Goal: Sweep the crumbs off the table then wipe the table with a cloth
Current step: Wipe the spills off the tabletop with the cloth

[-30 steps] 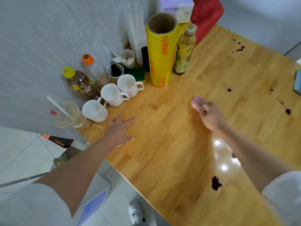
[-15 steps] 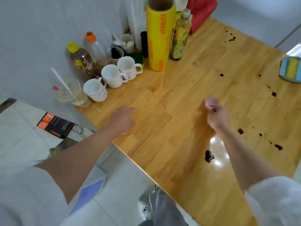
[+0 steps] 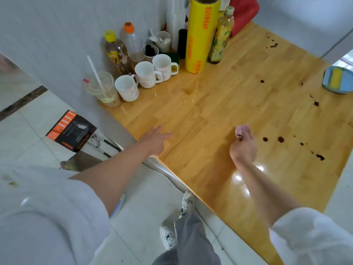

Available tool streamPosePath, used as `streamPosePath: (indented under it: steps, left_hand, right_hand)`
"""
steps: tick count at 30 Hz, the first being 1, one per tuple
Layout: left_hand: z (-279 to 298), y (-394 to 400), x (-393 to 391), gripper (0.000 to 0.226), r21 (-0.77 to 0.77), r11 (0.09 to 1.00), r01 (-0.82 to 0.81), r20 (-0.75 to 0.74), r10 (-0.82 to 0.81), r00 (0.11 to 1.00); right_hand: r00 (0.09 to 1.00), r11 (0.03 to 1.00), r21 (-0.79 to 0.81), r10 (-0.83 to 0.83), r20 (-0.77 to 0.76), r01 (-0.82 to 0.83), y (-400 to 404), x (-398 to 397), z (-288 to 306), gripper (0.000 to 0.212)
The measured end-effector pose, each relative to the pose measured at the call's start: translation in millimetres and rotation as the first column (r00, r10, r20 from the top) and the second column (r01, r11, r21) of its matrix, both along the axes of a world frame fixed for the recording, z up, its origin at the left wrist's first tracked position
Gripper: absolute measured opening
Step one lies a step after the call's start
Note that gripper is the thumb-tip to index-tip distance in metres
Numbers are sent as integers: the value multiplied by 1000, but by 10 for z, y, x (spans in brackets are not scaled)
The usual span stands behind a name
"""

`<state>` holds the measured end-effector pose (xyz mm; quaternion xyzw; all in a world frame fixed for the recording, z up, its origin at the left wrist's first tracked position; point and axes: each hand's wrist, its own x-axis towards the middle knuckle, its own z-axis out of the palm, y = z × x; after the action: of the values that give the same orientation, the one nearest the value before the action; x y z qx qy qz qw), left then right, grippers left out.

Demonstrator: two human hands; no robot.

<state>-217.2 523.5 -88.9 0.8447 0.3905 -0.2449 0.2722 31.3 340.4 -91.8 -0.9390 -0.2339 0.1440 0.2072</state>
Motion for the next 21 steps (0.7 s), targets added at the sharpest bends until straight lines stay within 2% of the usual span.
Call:
streamPosePath:
  steps: [1,2,3,4,5,6,7,8,9,10,11,12,13,14,15,16,18,19,20,21]
  left_hand:
    - [7,-2,11,76,-3,1000,0,-16,0,1000]
    - [15,-7,20,75,-4,1000,1,-31,-1,1000]
    - [22,-11,21,74,-3,1000,3,-46,-4,999]
    - [29,-18,24,74,-6,1000,6,-60,-7,998]
    - [38,-19,27,73,-4,1000,7,-73,-8,997]
    - [43,-28,23,73,1,1000,8,-85,-8,996]
    - [45,-32,22,73,7,1000,14,-94,-13,996]
    - [39,-38,35,73,6,1000,22,-98,-22,995]
    - [30,-45,37,72,5,1000,28,-100,-27,995]
    - [18,-52,55,72,6,999,32,-100,-31,994]
    - [9,-57,46,72,13,999,36,-103,-34,994]
    - [3,-62,42,73,16,999,39,-107,-37,994]
    - [1,-65,44,73,13,999,44,-113,-42,993]
    - [4,-70,47,73,13,999,47,-119,-45,992]
    - [17,-69,64,73,21,998,53,-125,-50,991]
    - [30,-68,80,71,30,997,64,-131,-60,990]
    - [48,-69,79,67,19,997,72,-135,-69,988]
    - [47,-64,80,65,14,998,68,-131,-66,989]
    - [45,-54,80,64,11,998,63,-125,-61,990]
    - [43,-46,74,63,0,998,55,-120,-55,991]
  right_hand:
    - [993,993,28,118,-20,-118,31,-275,11,36]
    - [930,933,89,357,-88,-350,39,-608,-10,34]
    - [777,794,133,608,-161,-594,9,-931,-20,28]
    - [592,621,144,780,-200,-770,-83,-1145,-43,24]
    - [452,483,142,868,-206,-864,-176,-1149,-69,25]
    - [392,424,146,897,-202,-894,-248,-959,-83,30]
    - [445,474,132,873,-201,-870,-313,-671,-90,35]
    - [586,618,92,775,-237,-780,-396,-337,-77,39]
    - [790,820,36,561,-249,-571,-470,2,-33,42]
    - [952,974,-30,210,-223,-222,-535,297,43,45]
    - [968,993,-63,-115,-224,103,-559,447,90,46]
    - [941,965,-50,-261,-216,256,-499,437,123,44]
    - [975,982,2,-190,-120,191,-362,255,130,42]
    - [995,997,76,1,-99,7,-207,-36,125,41]
    - [964,966,135,237,-121,-220,-67,-377,119,38]
    - [879,886,154,457,-139,-436,23,-728,89,32]
    - [622,637,116,770,-143,-762,33,-1272,13,22]
    - [514,528,95,847,-136,-844,5,-1346,-32,22]
    - [450,462,75,883,-138,-884,-51,-1242,-67,23]
    - [446,459,69,882,-148,-886,-126,-1036,-67,24]
